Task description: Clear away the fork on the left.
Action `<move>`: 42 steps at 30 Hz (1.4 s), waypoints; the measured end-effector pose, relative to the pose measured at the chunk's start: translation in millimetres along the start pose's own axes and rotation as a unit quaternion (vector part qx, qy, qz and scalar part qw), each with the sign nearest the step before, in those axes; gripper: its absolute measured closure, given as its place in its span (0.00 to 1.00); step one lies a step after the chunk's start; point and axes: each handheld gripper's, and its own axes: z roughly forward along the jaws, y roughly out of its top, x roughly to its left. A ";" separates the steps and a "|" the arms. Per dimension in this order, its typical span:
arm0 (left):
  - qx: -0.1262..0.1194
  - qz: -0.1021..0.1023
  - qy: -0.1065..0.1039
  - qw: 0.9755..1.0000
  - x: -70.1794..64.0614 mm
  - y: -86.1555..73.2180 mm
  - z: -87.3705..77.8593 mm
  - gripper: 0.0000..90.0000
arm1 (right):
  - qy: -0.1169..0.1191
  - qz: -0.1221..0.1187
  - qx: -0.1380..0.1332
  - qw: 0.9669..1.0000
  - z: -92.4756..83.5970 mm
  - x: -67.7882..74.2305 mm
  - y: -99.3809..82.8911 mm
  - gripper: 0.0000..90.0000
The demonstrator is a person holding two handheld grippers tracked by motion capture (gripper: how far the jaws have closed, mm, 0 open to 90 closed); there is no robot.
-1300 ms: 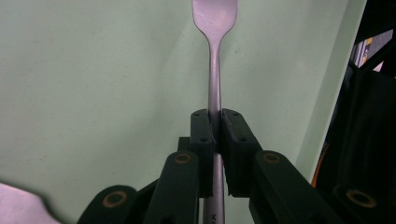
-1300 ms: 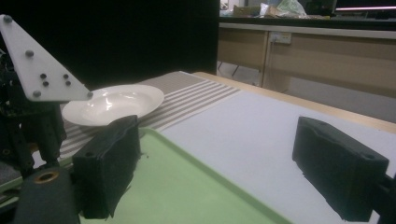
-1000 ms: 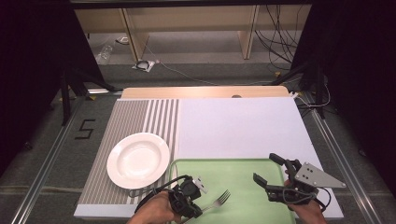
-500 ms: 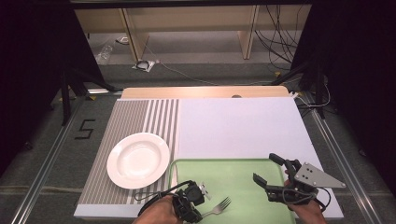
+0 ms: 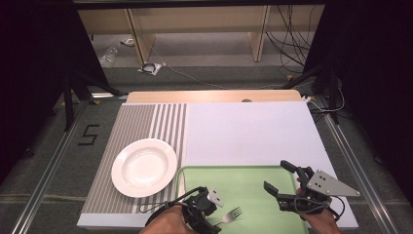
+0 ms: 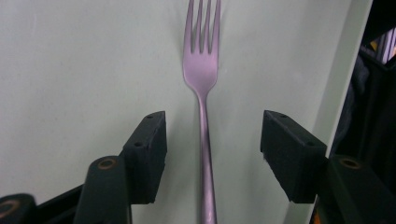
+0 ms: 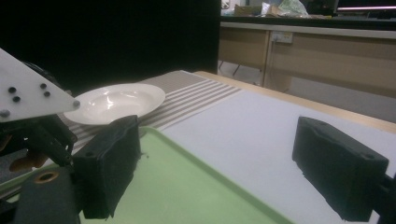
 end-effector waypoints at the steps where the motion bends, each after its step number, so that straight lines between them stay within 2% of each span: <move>1: -0.009 0.000 0.005 1.000 -0.6 0.1 -0.4 0.49 | 0.001 -0.001 0.001 1.000 -0.2 0.1 0.1 0.18; 4: -0.027 0.005 0.006 1.000 -1.3 0.7 -1.6 0.56 | 0.000 -0.001 0.000 1.000 -0.2 0.3 0.1 0.18; 7: -0.041 0.016 0.008 0.999 -2.6 0.6 -2.7 0.71 | 0.001 -0.001 0.000 1.000 0.0 0.1 0.2 0.18; 9: -0.051 0.022 0.001 0.998 -3.0 0.3 -2.0 0.81 | 0.001 -0.001 0.000 1.000 0.2 0.0 0.2 0.18; 14: -0.048 0.035 0.001 0.998 -4.8 -2.0 6.1 0.99 | 0.001 -0.001 0.000 1.000 0.3 0.1 0.1 0.18; 24: -0.028 0.047 -0.010 0.998 -7.9 -4.4 20.8 0.99 | 0.002 0.000 0.000 1.000 0.5 0.2 0.0 0.18; 31: -0.013 0.039 -0.001 0.999 -4.1 -6.0 25.2 0.99 | 0.002 0.000 0.000 1.000 0.4 0.2 0.0 0.18; 34: 0.001 0.042 0.016 0.999 -3.5 -6.1 25.6 0.99 | 0.001 -0.002 0.000 1.000 0.3 0.4 0.1 0.18; 42: 0.004 0.026 0.032 0.999 6.0 -8.2 21.9 0.99 | 0.001 -0.002 -0.001 1.000 0.2 0.5 0.3 0.18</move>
